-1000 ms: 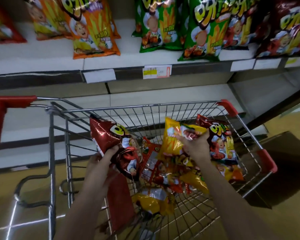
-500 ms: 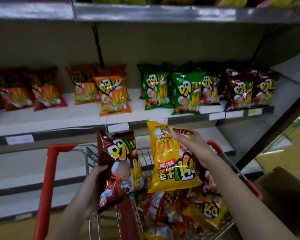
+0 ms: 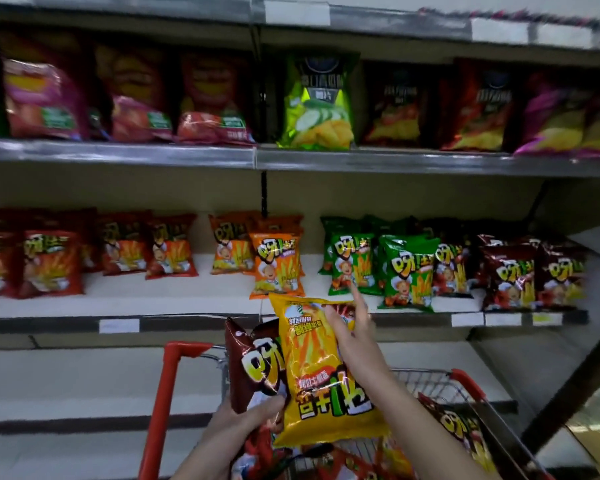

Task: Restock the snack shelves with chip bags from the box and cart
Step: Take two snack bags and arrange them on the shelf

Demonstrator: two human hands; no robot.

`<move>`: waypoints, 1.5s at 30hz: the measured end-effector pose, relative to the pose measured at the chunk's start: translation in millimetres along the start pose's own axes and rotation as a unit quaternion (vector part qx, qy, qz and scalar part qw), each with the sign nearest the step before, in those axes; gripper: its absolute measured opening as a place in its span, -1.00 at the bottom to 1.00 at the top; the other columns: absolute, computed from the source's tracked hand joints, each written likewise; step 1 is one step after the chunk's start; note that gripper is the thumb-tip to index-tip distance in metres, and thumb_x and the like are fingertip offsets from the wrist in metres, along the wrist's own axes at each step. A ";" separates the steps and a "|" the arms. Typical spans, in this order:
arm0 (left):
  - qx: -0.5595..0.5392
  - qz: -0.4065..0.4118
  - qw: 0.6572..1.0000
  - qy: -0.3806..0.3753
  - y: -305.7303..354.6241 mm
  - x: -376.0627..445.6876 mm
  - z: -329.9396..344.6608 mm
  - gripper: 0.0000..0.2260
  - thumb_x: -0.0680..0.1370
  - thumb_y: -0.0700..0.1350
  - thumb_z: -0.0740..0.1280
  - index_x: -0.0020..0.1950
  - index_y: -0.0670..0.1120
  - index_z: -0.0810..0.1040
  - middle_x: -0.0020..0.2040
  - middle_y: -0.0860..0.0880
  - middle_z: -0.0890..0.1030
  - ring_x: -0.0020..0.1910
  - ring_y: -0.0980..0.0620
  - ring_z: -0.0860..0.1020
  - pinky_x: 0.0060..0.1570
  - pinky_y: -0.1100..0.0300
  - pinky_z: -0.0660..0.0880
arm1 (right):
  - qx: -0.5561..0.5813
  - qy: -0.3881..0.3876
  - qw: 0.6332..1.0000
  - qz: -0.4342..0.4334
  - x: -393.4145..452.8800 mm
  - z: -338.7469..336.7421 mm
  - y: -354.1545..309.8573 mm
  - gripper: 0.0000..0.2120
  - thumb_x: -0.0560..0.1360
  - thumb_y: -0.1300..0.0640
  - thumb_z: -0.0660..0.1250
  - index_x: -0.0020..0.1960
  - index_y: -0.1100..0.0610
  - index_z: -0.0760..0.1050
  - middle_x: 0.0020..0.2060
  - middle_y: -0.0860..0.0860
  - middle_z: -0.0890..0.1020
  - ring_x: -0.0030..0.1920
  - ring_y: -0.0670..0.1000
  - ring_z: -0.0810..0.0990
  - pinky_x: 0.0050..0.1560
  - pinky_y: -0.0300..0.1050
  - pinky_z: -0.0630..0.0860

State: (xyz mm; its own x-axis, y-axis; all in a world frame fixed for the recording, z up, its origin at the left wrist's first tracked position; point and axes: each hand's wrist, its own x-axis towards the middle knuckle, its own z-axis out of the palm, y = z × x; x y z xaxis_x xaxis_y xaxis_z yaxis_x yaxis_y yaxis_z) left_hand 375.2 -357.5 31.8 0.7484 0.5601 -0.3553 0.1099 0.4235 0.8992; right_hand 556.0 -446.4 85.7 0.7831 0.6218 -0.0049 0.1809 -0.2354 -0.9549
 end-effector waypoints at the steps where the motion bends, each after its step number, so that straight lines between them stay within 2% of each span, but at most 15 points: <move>1: 0.002 0.007 1.000 0.009 3.7 -2.2 -3.5 -0.17 -0.01 0.08 0.66 0.23 0.03 0.51 0.01 0.02 0.71 -0.03 0.01 0.68 -0.03 0.06 0.56 | -0.016 -0.015 1.000 -0.012 0.2 4.1 -3.5 -0.50 0.60 -0.20 0.14 0.50 -0.25 0.13 0.49 -0.03 0.23 0.43 0.10 0.33 0.13 -0.18 0.37; 5: -0.029 0.050 0.996 0.062 8.8 -5.0 -13.2 0.00 -0.13 0.19 0.68 0.28 -0.01 0.53 0.09 0.01 0.69 0.12 -0.03 0.61 0.24 -0.06 0.47 | -0.017 -0.004 1.000 -0.004 3.2 11.7 -17.9 -0.74 0.60 -0.15 0.20 0.20 -0.05 0.43 0.07 0.00 0.57 -0.03 -0.08 0.57 0.01 -0.09 0.54; 9: -0.104 0.074 0.988 0.084 14.3 -8.5 -16.8 -0.08 -0.01 0.10 0.69 0.31 -0.04 0.50 0.11 -0.06 0.67 0.16 -0.10 0.59 0.29 -0.07 0.43 | 0.270 0.054 0.952 0.137 10.5 19.8 -39.5 -0.62 0.60 -0.07 0.25 0.00 0.26 0.57 -0.09 0.21 0.68 -0.06 0.20 0.65 0.08 0.14 0.58; 13: -0.110 0.117 0.980 0.114 25.9 -8.9 -23.1 -0.18 0.04 0.19 0.65 0.25 0.05 0.51 0.07 -0.06 0.69 0.08 -0.10 0.64 0.15 -0.04 0.52 | 0.374 0.016 0.917 0.139 -0.7 55.5 -51.4 -0.76 0.64 0.13 0.13 -0.01 0.23 0.52 -0.13 0.20 0.63 -0.18 0.12 0.61 -0.15 -0.03 0.53; 15: -0.131 0.130 0.974 0.133 37.8 -11.7 -33.2 -0.27 0.17 0.16 0.57 0.30 0.02 0.48 0.09 -0.10 0.68 0.07 -0.13 0.64 0.12 -0.05 0.53 | 0.354 -0.006 0.928 0.118 -7.5 73.3 -55.8 -0.82 0.60 0.18 0.22 0.02 0.29 0.51 -0.12 0.21 0.64 -0.20 0.08 0.65 -0.19 -0.06 0.56; 17: -0.152 0.115 0.971 0.142 48.0 -13.4 -50.2 -0.25 0.24 0.17 0.50 0.38 0.00 0.41 0.16 -0.16 0.64 0.10 -0.18 0.61 0.15 -0.10 0.51 | 0.299 -0.021 0.949 0.101 -10.7 87.8 -56.2 -0.65 0.53 0.06 0.37 0.21 0.24 0.44 0.07 0.19 0.63 -0.02 0.10 0.66 -0.04 0.01 0.61; 21: -0.155 0.097 0.975 0.124 62.5 -19.8 -93.7 -0.27 0.28 0.17 0.41 0.40 -0.09 0.41 0.16 -0.21 0.63 0.08 -0.20 0.62 0.16 -0.11 0.51 | -0.036 0.003 0.999 0.021 -21.2 103.8 -71.3 -0.53 0.47 -0.15 0.40 0.24 -0.01 0.31 0.50 0.10 0.15 0.46 0.08 0.24 0.26 -0.14 0.30; 24: -0.128 0.098 0.982 0.098 75.8 -26.9 -128.6 -0.37 0.30 0.08 0.45 0.33 -0.08 0.48 0.08 -0.16 0.68 0.05 -0.17 0.65 0.14 -0.07 0.53 | -0.129 -0.062 0.979 -0.145 -16.7 114.5 -77.1 -0.29 0.45 -0.09 0.46 0.45 -0.20 0.12 0.54 -0.21 -0.23 0.56 -0.10 -0.12 0.48 -0.04 0.10; 28: -0.078 0.070 0.994 0.030 91.5 -38.6 -174.0 -0.30 0.20 0.14 0.48 0.27 -0.13 0.49 -0.02 -0.18 0.70 -0.10 -0.15 0.69 -0.19 0.07 0.63 | -0.195 -0.265 0.922 -0.204 -11.6 133.3 -93.8 0.08 0.33 -0.16 0.54 0.43 -0.51 -0.26 0.36 -0.58 -0.32 0.48 -0.30 -0.32 0.53 -0.02 -0.05; 30: -0.050 0.057 0.997 0.008 100.9 -44.7 -197.3 -0.12 0.01 0.22 0.63 0.22 -0.15 0.52 -0.02 -0.20 0.70 -0.11 -0.15 0.69 -0.26 0.10 0.63 | -0.256 -0.312 0.897 -0.179 -11.6 144.3 -111.5 0.11 0.22 -0.26 0.57 0.43 -0.51 -0.19 0.37 -0.57 -0.18 0.52 -0.25 -0.16 0.52 -0.09 0.00; 32: -0.020 0.051 0.998 -0.015 109.1 -49.9 -218.4 -0.04 -0.12 0.20 0.68 0.21 -0.10 0.52 0.03 -0.18 0.69 -0.03 -0.16 0.68 -0.14 0.07 0.63 | -0.338 -0.324 0.866 -0.174 -12.9 160.4 -118.9 -0.07 0.20 -0.26 0.59 0.38 -0.43 0.09 0.30 -0.41 0.24 0.39 -0.16 0.23 0.45 -0.13 0.21; 34: -0.008 0.061 0.998 -0.017 114.8 -54.8 -241.6 -0.22 0.05 0.17 0.65 0.19 -0.04 0.51 0.01 -0.15 0.70 -0.04 -0.15 0.68 -0.17 0.09 0.63 | -0.365 -0.301 0.866 -0.161 -15.3 182.4 -118.7 -0.23 0.17 -0.35 0.55 0.28 -0.22 0.32 0.13 -0.30 0.45 0.20 -0.16 0.40 0.34 -0.06 0.36; 36: -0.031 0.051 0.998 0.015 116.0 -55.9 -267.4 -0.47 0.25 0.04 0.49 0.18 -0.05 0.50 -0.03 -0.17 0.70 -0.11 -0.16 0.69 -0.22 0.07 0.63 | -0.283 -0.266 0.914 -0.119 -17.2 204.5 -114.0 -0.23 0.11 -0.38 0.54 0.21 -0.13 0.41 0.09 -0.24 0.58 0.10 -0.21 0.54 0.19 -0.09 0.51; 41: -0.044 0.053 0.996 0.065 121.9 -66.1 -336.2 -0.53 0.42 0.00 0.41 0.29 -0.09 0.45 0.04 -0.19 0.69 0.00 -0.19 0.67 0.02 -0.06 0.59 | -0.121 -0.144 0.980 -0.056 -24.4 279.7 -118.4 -0.37 0.23 -0.33 0.39 0.15 -0.04 0.34 -0.04 -0.18 0.57 -0.06 -0.21 0.56 -0.21 -0.30 0.44; 45: -0.039 0.086 0.989 0.111 130.9 -83.9 -385.7 -0.58 0.39 0.00 0.42 0.22 -0.06 0.47 -0.06 -0.12 0.71 -0.09 -0.13 0.69 -0.26 0.11 0.62 | -0.083 -0.192 0.977 -0.035 -25.5 343.1 -129.0 -0.58 0.56 -0.24 0.16 0.27 0.00 0.27 0.05 -0.11 0.53 0.12 -0.03 0.54 0.02 -0.13 0.41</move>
State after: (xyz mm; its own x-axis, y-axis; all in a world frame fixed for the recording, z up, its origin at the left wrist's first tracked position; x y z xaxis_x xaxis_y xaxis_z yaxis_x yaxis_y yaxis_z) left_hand 74.5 -74.5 80.8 0.5889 0.7671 -0.2544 -0.0629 0.3573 0.9319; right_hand 308.5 -175.6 107.2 0.4906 0.8675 -0.0816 0.3454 -0.2796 -0.8959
